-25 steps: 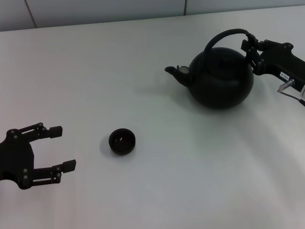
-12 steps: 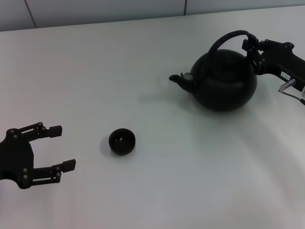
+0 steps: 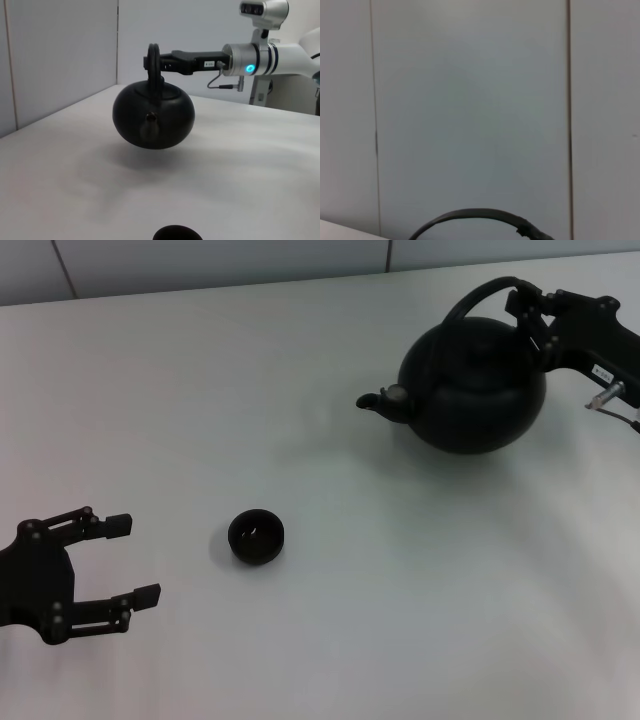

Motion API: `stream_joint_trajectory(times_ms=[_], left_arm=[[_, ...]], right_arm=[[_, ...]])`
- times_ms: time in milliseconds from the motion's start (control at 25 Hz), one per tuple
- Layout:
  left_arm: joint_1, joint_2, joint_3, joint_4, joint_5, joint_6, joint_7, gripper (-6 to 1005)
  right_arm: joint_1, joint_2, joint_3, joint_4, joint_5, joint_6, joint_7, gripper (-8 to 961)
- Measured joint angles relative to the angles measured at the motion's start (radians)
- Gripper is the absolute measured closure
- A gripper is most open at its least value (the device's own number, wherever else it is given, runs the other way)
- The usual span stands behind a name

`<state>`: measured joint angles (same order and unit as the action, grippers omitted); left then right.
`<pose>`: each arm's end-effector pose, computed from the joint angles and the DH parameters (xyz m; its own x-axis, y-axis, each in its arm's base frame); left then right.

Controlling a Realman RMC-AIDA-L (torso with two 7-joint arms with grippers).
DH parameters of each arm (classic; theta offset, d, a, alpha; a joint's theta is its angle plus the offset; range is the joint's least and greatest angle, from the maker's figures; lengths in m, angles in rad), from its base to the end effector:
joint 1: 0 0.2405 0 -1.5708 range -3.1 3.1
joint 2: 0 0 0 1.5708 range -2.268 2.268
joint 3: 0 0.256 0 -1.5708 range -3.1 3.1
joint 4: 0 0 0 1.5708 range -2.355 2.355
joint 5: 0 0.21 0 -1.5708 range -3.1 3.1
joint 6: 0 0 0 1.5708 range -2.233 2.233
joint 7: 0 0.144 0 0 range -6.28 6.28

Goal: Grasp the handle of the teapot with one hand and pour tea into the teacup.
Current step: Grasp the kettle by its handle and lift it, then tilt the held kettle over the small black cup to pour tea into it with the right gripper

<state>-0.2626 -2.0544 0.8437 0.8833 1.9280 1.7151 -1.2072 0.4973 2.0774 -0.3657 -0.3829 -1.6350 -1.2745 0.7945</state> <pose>-0.2987 0.2609 0.0269 0.8922 0.1804 0.4141 0.2793 -0.9408 -0.1919 0.3163 0.3527 0.0285 0.7372 -0.0273 -0.6751 -0.5878 -0.5186 -0.6209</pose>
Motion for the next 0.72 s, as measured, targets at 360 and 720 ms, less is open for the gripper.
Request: stream_joint_trajectory(times_ms=[360, 720], left_arm=[[0.0, -0.003, -0.002, 0.0, 0.008, -0.002, 0.0, 152], [0.001, -0.003, -0.002, 0.0, 0.017, -0.002, -0.005, 152]], right_arm=[[0.03, 0.002, -0.122, -0.002, -0.004, 0.0, -0.104, 848], [0.056, 0.003, -0.201, -0.002, -0.003, -0.02, -0.177, 848]])
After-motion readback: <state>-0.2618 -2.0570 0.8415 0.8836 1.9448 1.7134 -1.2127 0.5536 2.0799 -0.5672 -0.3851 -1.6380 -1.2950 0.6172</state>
